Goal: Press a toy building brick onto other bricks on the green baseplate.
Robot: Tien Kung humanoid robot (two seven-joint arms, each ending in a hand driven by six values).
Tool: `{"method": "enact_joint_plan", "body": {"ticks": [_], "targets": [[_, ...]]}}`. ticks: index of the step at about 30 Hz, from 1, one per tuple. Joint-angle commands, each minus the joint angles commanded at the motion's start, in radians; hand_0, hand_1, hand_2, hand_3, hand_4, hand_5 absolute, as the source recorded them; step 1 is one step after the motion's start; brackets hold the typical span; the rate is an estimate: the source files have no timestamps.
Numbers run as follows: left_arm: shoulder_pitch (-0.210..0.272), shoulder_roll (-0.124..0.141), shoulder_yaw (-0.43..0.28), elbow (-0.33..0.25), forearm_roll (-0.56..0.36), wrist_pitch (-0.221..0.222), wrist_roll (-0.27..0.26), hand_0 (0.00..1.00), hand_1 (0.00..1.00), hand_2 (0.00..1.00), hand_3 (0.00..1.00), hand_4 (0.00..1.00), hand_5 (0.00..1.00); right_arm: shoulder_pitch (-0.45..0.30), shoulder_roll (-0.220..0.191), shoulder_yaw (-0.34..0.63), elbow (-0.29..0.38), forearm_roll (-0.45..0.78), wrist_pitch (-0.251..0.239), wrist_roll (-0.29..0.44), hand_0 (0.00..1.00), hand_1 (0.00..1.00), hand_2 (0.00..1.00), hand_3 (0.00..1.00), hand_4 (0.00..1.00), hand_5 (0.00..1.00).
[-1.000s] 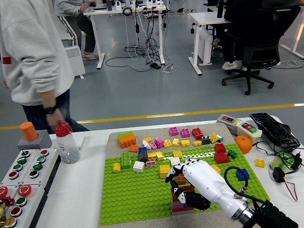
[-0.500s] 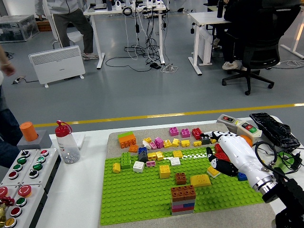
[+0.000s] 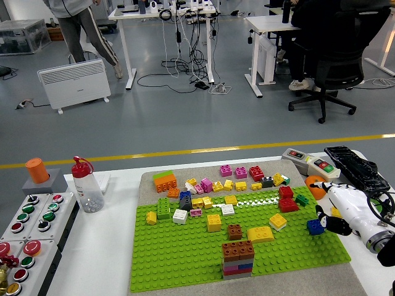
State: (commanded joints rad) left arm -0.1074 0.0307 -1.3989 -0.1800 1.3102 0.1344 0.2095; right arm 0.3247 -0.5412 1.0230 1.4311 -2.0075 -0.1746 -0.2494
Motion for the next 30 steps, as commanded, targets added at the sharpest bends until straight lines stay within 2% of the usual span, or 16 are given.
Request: {"method": "enact_joint_plan", "body": {"ticks": [1,6,7,8,12,13,14,18,19,20,24,25,26,30], "targets": [[0.001,0.0,0.0,0.0,0.001,0.0,0.0,0.658,0.682,0.702,0.576,0.293,0.998,-0.007,-0.005,0.004,0.0,0.0,0.008,0.002,0.895,0.848,0.867,0.85,0.581,0.157],[0.004,-0.001,-0.002,0.0,0.005,0.0,0.001,0.658,0.682,0.702,0.576,0.293,0.998,-0.025,-0.018,0.013,-0.011,0.002,0.031,0.015,0.895,0.848,0.867,0.85,0.581,0.157],[0.005,-0.001,-0.002,0.0,0.006,0.0,0.001,0.659,0.685,0.703,0.576,0.294,0.998,-0.028,-0.017,0.013,-0.017,0.005,0.028,0.019,0.896,0.859,0.874,0.855,0.523,0.164],[0.005,-0.001,-0.002,0.0,0.007,0.0,0.001,0.659,0.685,0.703,0.576,0.294,0.998,-0.03,-0.016,0.014,-0.02,0.006,0.027,0.022,0.896,0.859,0.874,0.855,0.523,0.164],[0.007,-0.002,-0.002,0.0,0.01,-0.001,0.001,0.659,0.685,0.703,0.576,0.294,0.998,-0.057,0.013,0.038,-0.055,0.08,-0.053,0.092,0.896,0.859,0.874,0.855,0.523,0.164],[0.008,-0.002,-0.002,0.0,0.01,-0.001,0.001,0.66,0.684,0.703,0.576,0.294,0.998,-0.067,0.025,0.05,-0.058,0.111,-0.077,0.115,0.874,0.848,0.866,0.85,0.48,0.173],[0.009,-0.002,-0.002,0.0,0.01,-0.001,0.001,0.66,0.684,0.703,0.576,0.294,0.998,-0.076,0.036,0.061,-0.06,0.141,-0.098,0.135,0.874,0.848,0.866,0.85,0.48,0.173],[0.01,-0.002,-0.001,0.0,0.011,-0.002,0.0,0.66,0.684,0.703,0.576,0.294,0.998,-0.122,0.093,0.125,-0.033,0.284,-0.18,0.229,0.874,0.848,0.866,0.85,0.48,0.173],[0.01,-0.002,-0.001,0.0,0.012,-0.002,0.0,0.658,0.684,0.703,0.576,0.294,0.998,-0.135,0.111,0.145,-0.017,0.326,-0.19,0.258,0.853,0.828,0.846,0.82,0.498,0.242],[0.01,-0.001,-0.001,0.0,0.012,-0.002,0.0,0.658,0.684,0.703,0.576,0.294,0.998,-0.144,0.123,0.16,-0.007,0.368,-0.196,0.284,0.853,0.828,0.846,0.82,0.498,0.242],[0.006,-0.001,0.001,0.0,0.011,-0.003,-0.001,0.658,0.684,0.703,0.576,0.294,0.998,-0.182,0.171,0.235,0.041,0.503,-0.193,0.374,0.853,0.828,0.846,0.82,0.498,0.242],[0.005,0.0,0.001,0.0,0.011,-0.003,-0.001,0.659,0.684,0.704,0.576,0.294,0.998,-0.194,0.182,0.261,0.053,0.544,-0.178,0.399,0.838,0.813,0.809,0.782,0.513,0.324],[0.004,0.0,0.001,0.0,0.011,-0.003,-0.001,0.659,0.684,0.704,0.576,0.294,0.998,-0.2,0.188,0.28,0.059,0.58,-0.17,0.416,0.838,0.813,0.809,0.782,0.513,0.324],[0.0,0.0,0.002,0.0,0.009,-0.003,-0.002,0.659,0.684,0.704,0.576,0.294,0.998,-0.228,0.21,0.371,0.061,0.733,-0.101,0.416,0.838,0.813,0.809,0.782,0.513,0.324]]}}
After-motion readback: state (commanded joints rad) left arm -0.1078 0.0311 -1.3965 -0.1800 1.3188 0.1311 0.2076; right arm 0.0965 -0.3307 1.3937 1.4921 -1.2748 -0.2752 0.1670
